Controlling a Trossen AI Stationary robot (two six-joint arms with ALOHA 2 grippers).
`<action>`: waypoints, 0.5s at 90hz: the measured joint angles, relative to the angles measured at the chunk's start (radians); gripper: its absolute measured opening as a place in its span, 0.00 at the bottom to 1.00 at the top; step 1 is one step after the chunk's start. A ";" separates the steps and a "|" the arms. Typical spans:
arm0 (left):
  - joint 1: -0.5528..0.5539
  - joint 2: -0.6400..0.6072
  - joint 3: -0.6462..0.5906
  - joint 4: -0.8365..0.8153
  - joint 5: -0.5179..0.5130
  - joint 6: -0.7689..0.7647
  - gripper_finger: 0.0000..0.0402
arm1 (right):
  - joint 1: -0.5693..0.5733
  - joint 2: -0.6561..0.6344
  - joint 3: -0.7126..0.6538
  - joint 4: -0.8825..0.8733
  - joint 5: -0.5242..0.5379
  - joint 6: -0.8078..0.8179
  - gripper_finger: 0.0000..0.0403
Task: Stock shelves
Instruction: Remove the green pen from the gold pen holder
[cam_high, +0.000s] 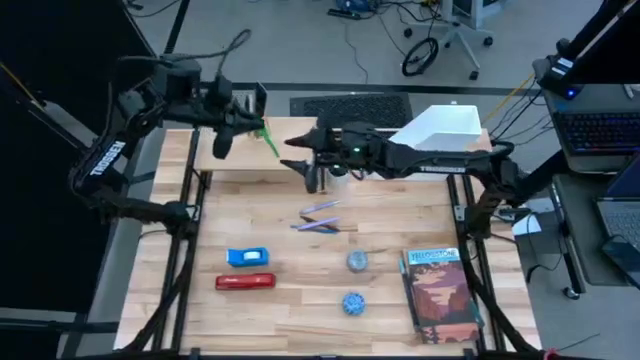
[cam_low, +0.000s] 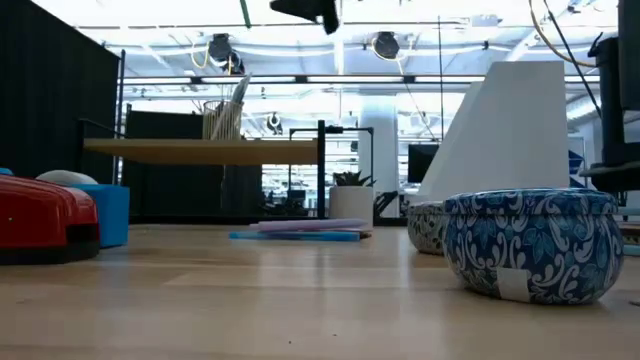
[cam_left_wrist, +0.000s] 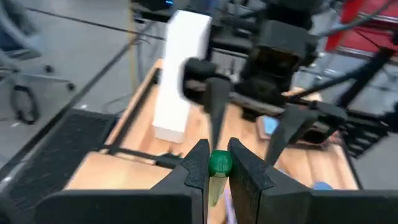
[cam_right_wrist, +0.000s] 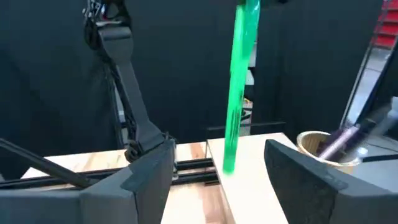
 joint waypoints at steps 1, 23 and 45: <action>-0.006 0.000 -0.003 0.002 0.000 0.003 0.06 | 0.000 0.006 0.010 -0.011 0.000 0.002 0.57; -0.094 0.001 -0.070 0.020 0.001 0.039 0.06 | 0.005 0.107 0.180 -0.182 -0.033 0.030 0.50; -0.132 0.000 -0.105 0.052 0.000 0.039 0.06 | 0.024 0.126 0.189 -0.180 -0.036 0.022 0.26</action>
